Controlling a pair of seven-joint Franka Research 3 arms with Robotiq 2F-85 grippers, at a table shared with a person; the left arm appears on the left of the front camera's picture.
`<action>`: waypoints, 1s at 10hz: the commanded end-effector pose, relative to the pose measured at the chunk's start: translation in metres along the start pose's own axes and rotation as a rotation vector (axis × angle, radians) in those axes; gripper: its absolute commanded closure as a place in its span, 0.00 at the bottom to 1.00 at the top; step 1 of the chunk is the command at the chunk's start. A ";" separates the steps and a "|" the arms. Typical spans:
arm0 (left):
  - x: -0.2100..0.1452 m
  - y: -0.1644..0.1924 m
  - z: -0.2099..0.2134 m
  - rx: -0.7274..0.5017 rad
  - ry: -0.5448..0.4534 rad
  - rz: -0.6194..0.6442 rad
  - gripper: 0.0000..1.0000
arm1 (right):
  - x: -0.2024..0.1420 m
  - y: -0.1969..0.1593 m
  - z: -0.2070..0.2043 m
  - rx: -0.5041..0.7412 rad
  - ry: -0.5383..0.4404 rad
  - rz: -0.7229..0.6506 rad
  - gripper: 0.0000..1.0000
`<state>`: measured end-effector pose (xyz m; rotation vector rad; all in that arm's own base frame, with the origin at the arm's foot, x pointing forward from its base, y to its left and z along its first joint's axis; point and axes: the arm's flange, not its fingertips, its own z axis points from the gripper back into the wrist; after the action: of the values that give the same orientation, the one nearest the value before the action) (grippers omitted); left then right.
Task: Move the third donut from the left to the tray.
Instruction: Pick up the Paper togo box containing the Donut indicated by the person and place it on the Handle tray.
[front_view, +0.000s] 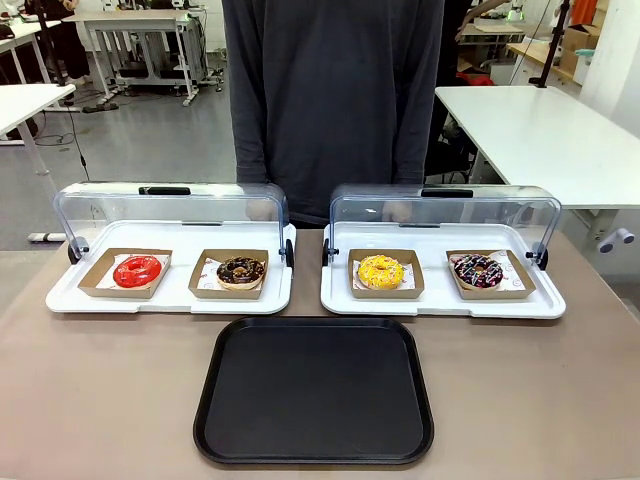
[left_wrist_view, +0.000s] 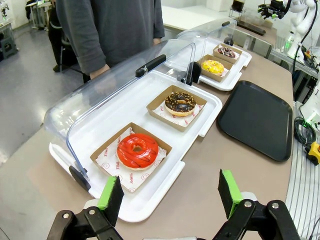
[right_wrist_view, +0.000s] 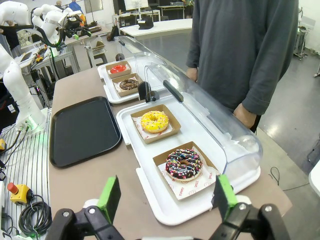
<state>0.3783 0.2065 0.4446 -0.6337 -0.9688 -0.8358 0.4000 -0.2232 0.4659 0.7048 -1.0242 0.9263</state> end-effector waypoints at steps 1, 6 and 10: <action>0.002 0.001 0.001 -0.007 -0.004 -0.008 0.00 | 0.000 0.001 0.001 0.005 -0.006 0.009 0.00; 0.002 0.001 0.001 -0.007 -0.004 -0.008 0.00 | 0.000 0.001 0.001 0.005 -0.006 0.009 0.00; 0.002 0.001 0.001 -0.007 -0.004 -0.008 0.00 | 0.000 0.001 0.001 0.005 -0.006 0.009 0.00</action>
<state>0.3783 0.2065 0.4446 -0.6337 -0.9688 -0.8358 0.4000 -0.2232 0.4659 0.7048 -1.0242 0.9264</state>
